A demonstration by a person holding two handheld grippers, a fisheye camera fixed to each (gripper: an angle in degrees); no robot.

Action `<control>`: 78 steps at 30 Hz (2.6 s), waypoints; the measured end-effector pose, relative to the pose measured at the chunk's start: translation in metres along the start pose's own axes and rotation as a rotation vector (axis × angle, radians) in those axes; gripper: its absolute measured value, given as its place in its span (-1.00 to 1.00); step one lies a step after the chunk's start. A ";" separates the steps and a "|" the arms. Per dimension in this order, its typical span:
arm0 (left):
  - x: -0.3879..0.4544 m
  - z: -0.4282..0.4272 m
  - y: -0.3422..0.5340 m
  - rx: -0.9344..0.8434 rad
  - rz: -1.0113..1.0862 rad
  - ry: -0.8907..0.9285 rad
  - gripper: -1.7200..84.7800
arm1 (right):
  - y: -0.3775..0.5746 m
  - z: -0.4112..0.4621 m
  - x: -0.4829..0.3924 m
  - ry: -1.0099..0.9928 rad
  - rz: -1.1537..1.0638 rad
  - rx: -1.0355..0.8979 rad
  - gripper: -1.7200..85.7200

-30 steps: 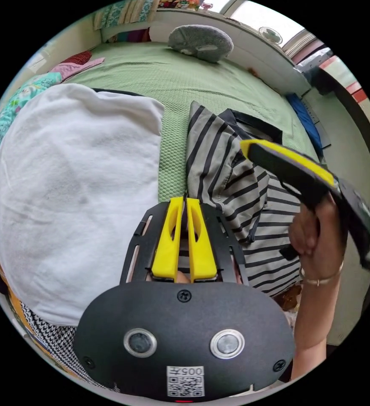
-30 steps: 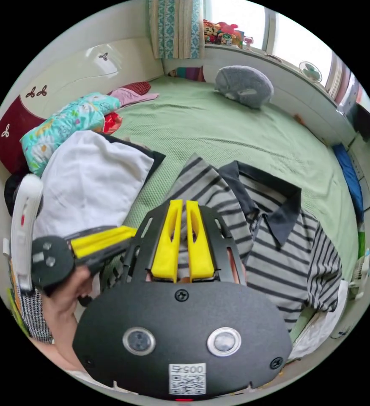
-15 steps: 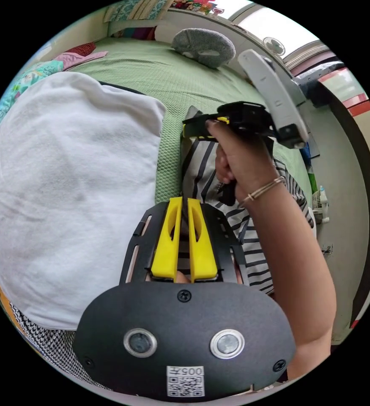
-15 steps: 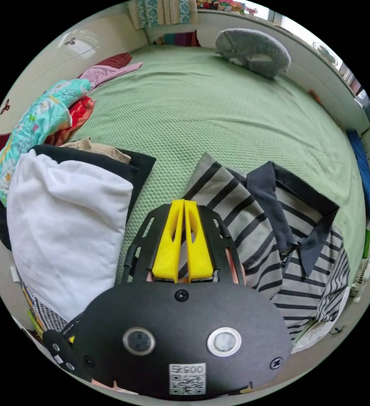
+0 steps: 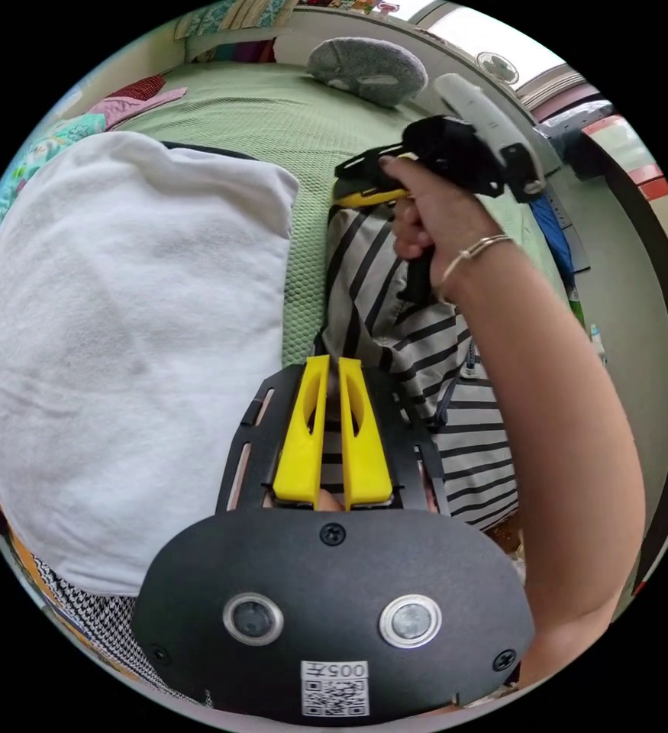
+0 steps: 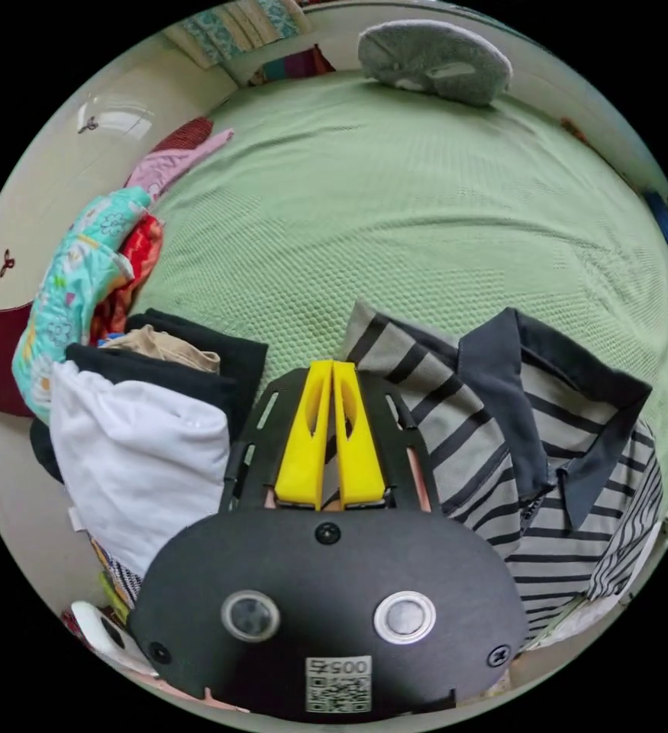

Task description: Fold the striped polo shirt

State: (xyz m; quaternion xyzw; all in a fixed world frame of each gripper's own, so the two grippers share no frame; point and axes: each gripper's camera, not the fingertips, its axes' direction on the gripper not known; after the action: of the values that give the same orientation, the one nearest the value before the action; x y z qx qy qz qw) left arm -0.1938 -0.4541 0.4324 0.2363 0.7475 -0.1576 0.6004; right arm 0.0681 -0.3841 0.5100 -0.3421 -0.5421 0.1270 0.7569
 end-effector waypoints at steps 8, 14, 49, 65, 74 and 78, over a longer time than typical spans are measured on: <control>0.006 0.006 -0.002 -0.006 0.019 0.039 -0.87 | 0.080 -0.101 0.014 0.042 -0.114 0.243 -0.98; 0.031 0.013 -0.003 -0.017 0.079 0.055 -0.87 | 0.201 -0.084 0.049 0.126 0.055 0.196 -0.98; 0.113 0.017 0.036 0.062 0.019 -0.119 -0.98 | 0.257 -0.019 0.068 0.148 -0.069 0.045 -0.98; 0.141 0.054 0.029 -0.017 0.008 -0.210 -0.97 | 0.249 0.022 0.061 0.139 -0.134 0.078 -0.98; 0.166 0.029 0.054 0.019 0.058 -0.190 -0.98 | 0.261 0.016 0.058 0.163 -0.164 0.044 -0.98; 0.173 0.020 0.069 0.049 0.074 -0.177 -0.98 | 0.268 0.031 0.059 0.188 -0.184 -0.010 -0.98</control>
State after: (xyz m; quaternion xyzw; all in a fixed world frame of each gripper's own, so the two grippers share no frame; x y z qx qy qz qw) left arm -0.1693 -0.3781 0.2625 0.2637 0.6782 -0.1737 0.6635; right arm 0.1106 -0.1429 0.3830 -0.3053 -0.4984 0.0217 0.8111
